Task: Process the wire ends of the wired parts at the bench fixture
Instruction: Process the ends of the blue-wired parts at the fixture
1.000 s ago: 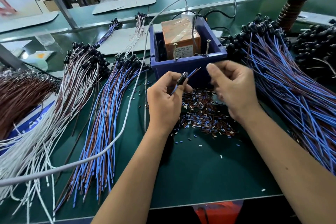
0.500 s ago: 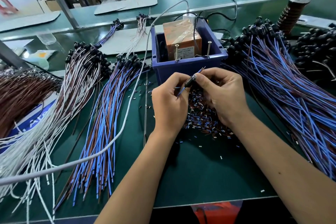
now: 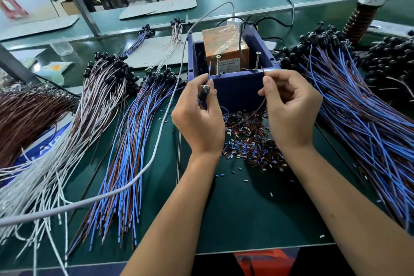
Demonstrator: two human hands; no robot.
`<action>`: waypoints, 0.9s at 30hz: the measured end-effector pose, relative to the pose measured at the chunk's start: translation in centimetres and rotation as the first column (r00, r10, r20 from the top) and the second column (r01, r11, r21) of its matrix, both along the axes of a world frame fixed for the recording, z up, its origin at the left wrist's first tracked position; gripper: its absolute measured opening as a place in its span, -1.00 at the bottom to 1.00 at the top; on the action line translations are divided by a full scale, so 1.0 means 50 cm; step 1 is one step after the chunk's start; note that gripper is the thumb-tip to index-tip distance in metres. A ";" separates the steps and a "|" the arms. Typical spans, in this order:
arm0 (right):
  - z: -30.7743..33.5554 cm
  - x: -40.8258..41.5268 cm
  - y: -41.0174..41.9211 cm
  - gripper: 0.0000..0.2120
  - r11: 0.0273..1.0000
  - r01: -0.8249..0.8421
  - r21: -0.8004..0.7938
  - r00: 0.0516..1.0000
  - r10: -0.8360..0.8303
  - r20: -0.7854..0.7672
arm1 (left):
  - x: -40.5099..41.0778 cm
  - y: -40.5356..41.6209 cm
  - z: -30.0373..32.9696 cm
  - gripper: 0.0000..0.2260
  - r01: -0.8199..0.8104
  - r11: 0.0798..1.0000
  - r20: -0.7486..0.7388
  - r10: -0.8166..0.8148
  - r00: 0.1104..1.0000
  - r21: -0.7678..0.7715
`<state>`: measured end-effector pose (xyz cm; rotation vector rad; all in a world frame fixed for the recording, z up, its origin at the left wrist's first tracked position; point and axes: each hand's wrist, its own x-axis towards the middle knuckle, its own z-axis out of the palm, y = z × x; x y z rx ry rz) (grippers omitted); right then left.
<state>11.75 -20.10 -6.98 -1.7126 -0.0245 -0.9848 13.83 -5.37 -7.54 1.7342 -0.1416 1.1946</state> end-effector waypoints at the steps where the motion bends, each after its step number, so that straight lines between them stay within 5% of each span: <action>1: 0.001 0.000 0.001 -0.90 0.999 0.032 -0.023 0.999 -0.032 0.016 | 0.001 0.000 -0.002 -0.89 0.005 1.000 -0.004 -0.005 1.000 -0.010; 27: 0.012 0.011 0.011 -0.81 0.993 0.043 -0.112 0.998 -0.037 0.055 | -0.015 0.006 -0.001 -0.85 0.015 0.999 -0.034 -0.013 0.999 0.051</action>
